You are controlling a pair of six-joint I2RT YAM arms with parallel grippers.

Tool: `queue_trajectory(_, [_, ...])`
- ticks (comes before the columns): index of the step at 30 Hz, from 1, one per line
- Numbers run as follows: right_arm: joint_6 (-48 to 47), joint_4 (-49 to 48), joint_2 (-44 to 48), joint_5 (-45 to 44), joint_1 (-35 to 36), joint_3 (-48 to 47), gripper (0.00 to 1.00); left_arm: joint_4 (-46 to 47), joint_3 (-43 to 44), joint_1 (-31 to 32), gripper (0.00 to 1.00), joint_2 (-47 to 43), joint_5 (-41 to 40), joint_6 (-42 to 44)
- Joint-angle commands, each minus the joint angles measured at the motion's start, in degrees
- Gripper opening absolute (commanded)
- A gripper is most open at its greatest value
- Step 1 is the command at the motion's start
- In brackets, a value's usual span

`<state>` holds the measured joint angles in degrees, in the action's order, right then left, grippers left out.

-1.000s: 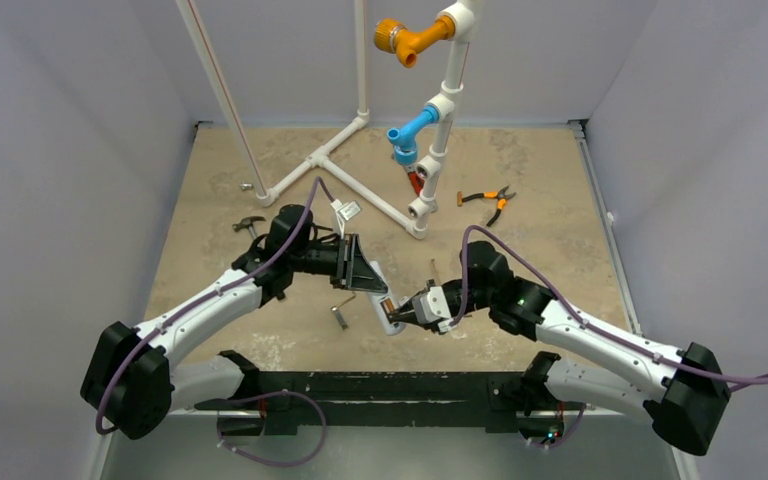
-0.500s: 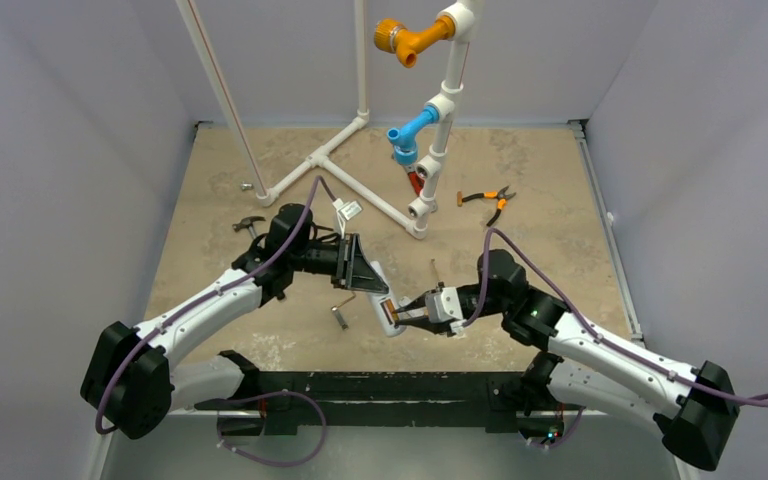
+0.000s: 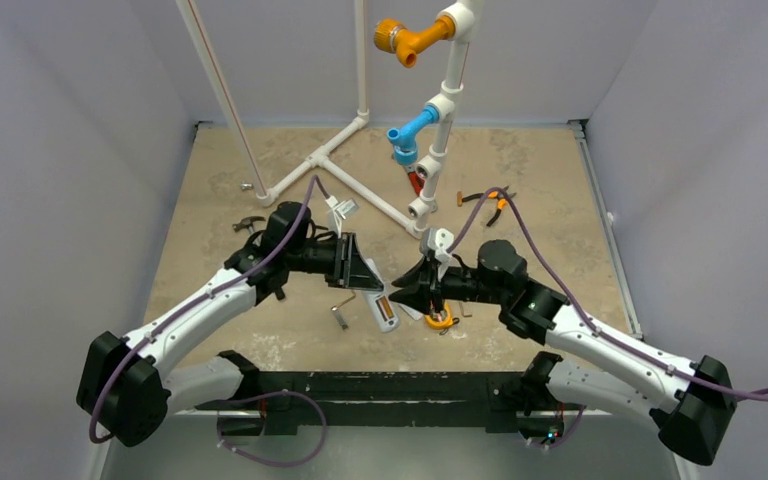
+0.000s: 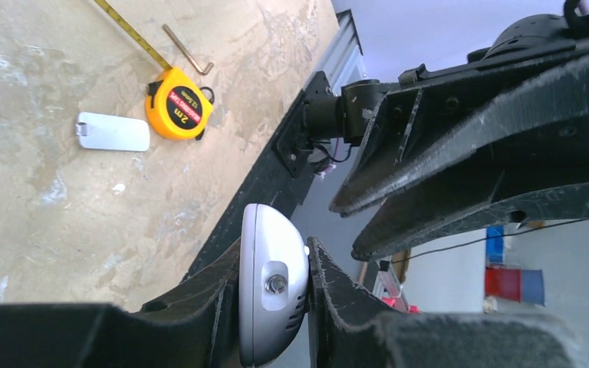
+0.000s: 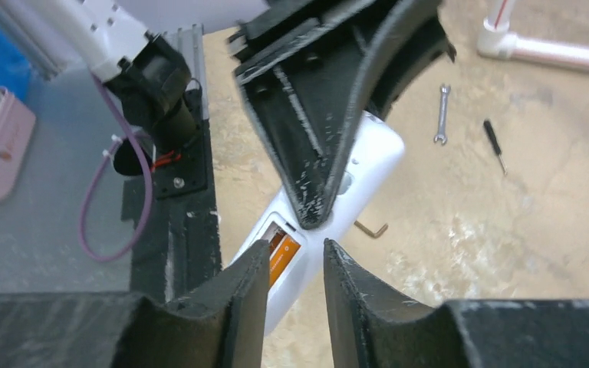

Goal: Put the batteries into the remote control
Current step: Load the battery into the remote control.

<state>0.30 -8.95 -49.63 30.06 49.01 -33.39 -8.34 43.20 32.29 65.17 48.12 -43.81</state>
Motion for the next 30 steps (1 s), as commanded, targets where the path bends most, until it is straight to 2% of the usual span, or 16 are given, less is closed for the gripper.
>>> queue_trajectory(1, [13.2, 10.2, -3.6, -5.7, -0.3, -7.5, 0.35, -1.0, 1.9, -0.6, 0.00, -3.5, -4.0, 2.7])
queue_trajectory(4, [14.6, 10.5, -5.8, -1.5, -0.3, -8.4, 0.51, -0.1, 1.2, -0.7, 0.00, -4.3, -5.0, 2.1])
queue_trajectory(6, [15.6, 9.4, -6.8, 0.6, -0.3, -8.4, 0.58, 0.0, 1.0, -0.7, 0.00, -4.6, -5.2, 2.0])
queue_trajectory(13, [16.1, 9.6, -8.7, -2.4, -0.3, -8.2, 0.61, -0.2, 0.7, -0.8, 0.00, -5.6, -5.5, 1.7])
queue_trajectory(22, [18.3, 6.1, -10.9, -4.3, -0.3, -7.5, 0.50, 0.4, 0.7, -0.8, 0.00, -5.4, -4.8, 1.3])
queue_trajectory(30, [18.8, 4.0, -11.8, -4.6, -0.3, -7.2, 0.30, 0.8, 0.7, -0.8, 0.00, -5.3, -4.5, 1.0])
